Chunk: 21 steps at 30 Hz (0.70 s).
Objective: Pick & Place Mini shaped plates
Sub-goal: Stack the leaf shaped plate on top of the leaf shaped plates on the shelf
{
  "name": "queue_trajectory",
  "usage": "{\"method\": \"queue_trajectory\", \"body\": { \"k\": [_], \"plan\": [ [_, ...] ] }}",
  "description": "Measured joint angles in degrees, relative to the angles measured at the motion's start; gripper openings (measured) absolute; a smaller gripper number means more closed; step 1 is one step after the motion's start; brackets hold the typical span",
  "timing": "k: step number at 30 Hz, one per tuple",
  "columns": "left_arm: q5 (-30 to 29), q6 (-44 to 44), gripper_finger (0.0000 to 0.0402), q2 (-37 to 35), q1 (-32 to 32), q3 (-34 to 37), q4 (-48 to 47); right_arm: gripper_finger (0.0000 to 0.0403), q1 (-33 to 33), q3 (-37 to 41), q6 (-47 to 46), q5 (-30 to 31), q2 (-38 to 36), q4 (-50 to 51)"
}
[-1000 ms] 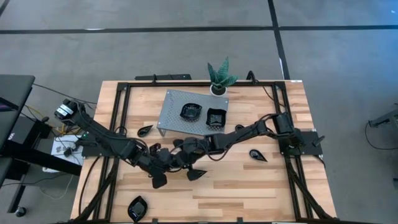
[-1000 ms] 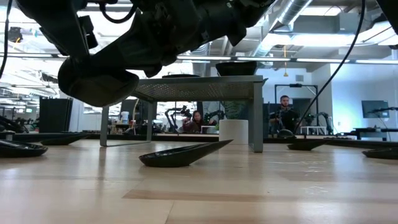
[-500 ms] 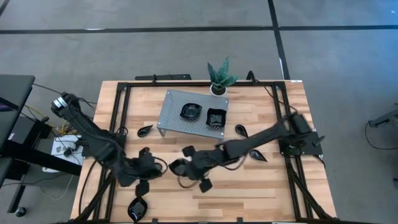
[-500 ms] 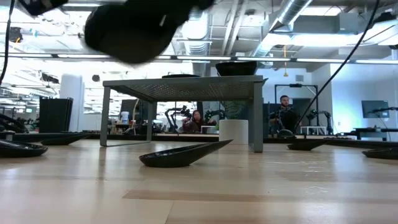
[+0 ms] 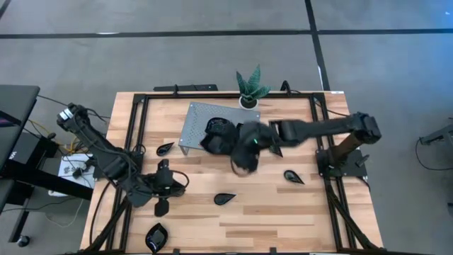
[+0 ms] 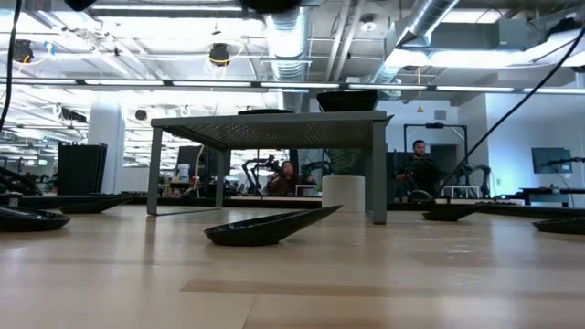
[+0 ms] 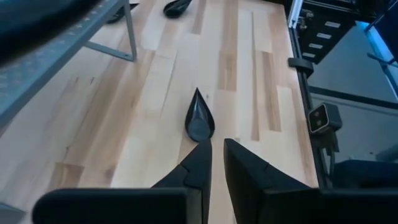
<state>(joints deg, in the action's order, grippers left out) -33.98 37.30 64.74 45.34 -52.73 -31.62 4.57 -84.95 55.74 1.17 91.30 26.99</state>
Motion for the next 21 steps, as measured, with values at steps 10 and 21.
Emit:
{"method": "queue_trajectory", "body": {
  "k": [10,21],
  "plan": [
    [0.09,0.0,0.0043,0.03,-0.56,0.02,-0.03,0.0,-8.88,0.11,16.25,-4.53,5.39,1.8],
    [0.11,0.02,0.0043,0.03,-0.56,0.07,-0.04,0.0003,-11.76,0.05,12.69,-4.33,6.66,2.35]
  ]
}}
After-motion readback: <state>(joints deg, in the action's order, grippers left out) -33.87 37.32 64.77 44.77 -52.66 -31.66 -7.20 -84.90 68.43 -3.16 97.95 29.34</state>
